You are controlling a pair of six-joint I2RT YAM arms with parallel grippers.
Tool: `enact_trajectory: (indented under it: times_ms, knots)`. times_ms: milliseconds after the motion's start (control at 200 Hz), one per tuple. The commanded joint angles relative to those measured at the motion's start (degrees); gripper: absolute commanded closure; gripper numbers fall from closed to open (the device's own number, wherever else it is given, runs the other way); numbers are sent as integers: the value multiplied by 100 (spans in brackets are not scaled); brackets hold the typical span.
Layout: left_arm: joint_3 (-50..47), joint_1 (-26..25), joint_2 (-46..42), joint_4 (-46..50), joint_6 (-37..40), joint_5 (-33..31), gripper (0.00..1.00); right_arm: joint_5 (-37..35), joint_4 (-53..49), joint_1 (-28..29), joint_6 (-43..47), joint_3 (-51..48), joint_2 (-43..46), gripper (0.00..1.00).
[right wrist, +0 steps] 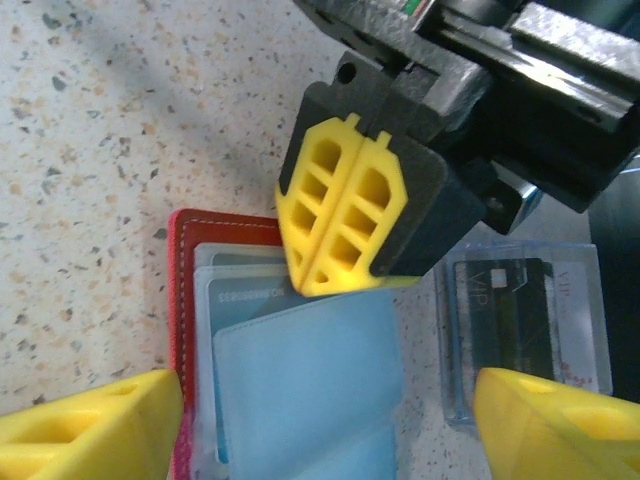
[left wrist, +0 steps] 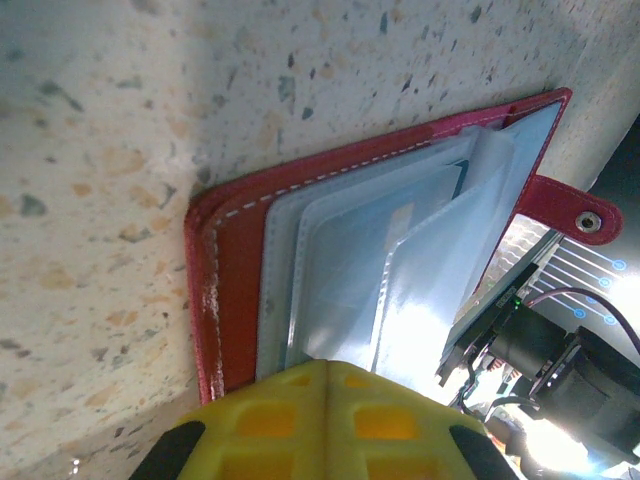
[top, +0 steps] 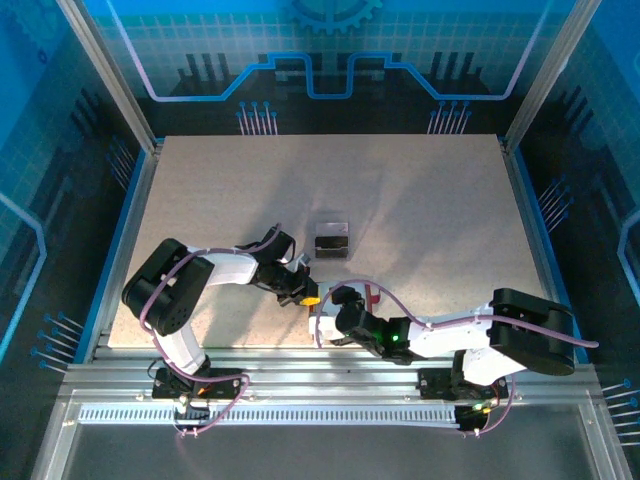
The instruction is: Take the credit cards out of the card holder
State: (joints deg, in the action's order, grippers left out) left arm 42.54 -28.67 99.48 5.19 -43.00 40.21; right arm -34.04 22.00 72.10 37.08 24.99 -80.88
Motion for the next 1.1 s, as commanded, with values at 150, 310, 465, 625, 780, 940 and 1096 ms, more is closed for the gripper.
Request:
enact_trajectory:
  times_ms: [150, 310, 465, 625, 780, 940, 1096]
  knots:
    - [-272, -17, 34, 374, 46, -201, 96, -429, 596, 41, 115, -115, -308, 23]
    - [-278, -27, 43, 319, -6, -190, 96, -595, 855, 41, 139, -169, -304, 23]
    - [-264, -24, -8, 383, 15, -228, 96, -730, 870, -17, -7, -263, -67, 23]
    - [-277, -20, 10, 382, 20, -227, 96, -847, 806, -39, -84, -326, 104, 24]
    - [-274, -19, -8, 384, 16, -224, 96, -909, 742, -59, -149, -338, 214, 24]
    - [-238, -25, -15, 402, 27, -228, 96, -1034, 629, -81, -213, -322, 261, 24]
    - [-194, -20, -26, 434, 35, -230, 96, -1277, 518, -76, -274, -341, 329, 24]
